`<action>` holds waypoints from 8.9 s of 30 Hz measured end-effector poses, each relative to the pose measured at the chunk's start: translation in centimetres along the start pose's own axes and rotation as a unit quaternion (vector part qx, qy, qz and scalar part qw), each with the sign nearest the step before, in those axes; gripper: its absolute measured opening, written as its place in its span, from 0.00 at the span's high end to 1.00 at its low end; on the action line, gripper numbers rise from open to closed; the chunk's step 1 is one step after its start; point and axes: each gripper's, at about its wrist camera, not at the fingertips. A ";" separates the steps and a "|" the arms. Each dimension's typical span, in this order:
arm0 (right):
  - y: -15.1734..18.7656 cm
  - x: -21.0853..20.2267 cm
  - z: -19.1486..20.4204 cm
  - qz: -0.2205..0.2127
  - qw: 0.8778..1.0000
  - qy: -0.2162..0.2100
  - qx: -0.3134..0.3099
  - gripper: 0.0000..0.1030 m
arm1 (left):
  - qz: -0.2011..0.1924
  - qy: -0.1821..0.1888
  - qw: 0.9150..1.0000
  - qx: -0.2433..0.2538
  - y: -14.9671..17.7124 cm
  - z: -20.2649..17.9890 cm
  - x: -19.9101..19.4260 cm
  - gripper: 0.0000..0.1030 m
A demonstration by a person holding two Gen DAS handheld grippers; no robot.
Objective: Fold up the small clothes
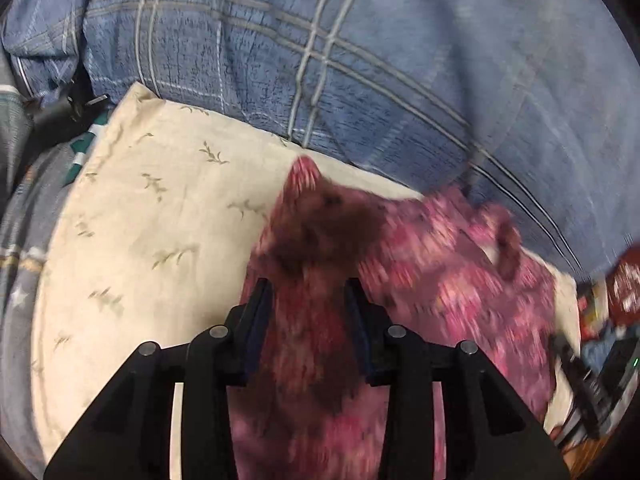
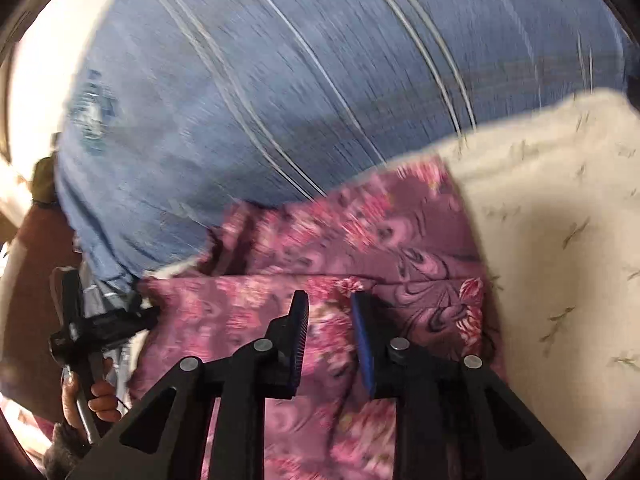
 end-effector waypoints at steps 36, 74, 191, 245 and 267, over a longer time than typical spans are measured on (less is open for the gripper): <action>26.3 -18.6 -6.0 0.173 0.984 0.030 0.021 0.47 | 0.179 0.065 0.981 -0.024 31.6 11.7 -11.4 0.35; 22.5 -19.8 -2.2 0.137 0.982 -0.122 -0.034 0.91 | 0.175 0.120 0.977 0.005 30.0 9.3 -11.4 0.46; -7.0 1.6 -6.3 0.032 0.996 0.068 0.041 0.53 | 0.006 0.093 0.995 0.042 -4.3 4.8 -1.1 0.22; 20.6 -1.4 19.5 0.102 0.950 0.052 -0.289 0.37 | 0.052 0.117 0.986 -0.107 11.9 14.8 -7.6 0.39; 20.7 5.4 28.5 -0.029 0.880 0.081 -0.468 0.91 | 0.116 0.194 0.972 -0.066 -0.8 10.9 -1.0 0.33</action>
Point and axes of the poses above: each gripper's, at about its wrist camera, not at the fingertips, and x roughly the way its jaws point, z to its left, y to its underside, and after that the axes turned 3 degrees about z, right-handed
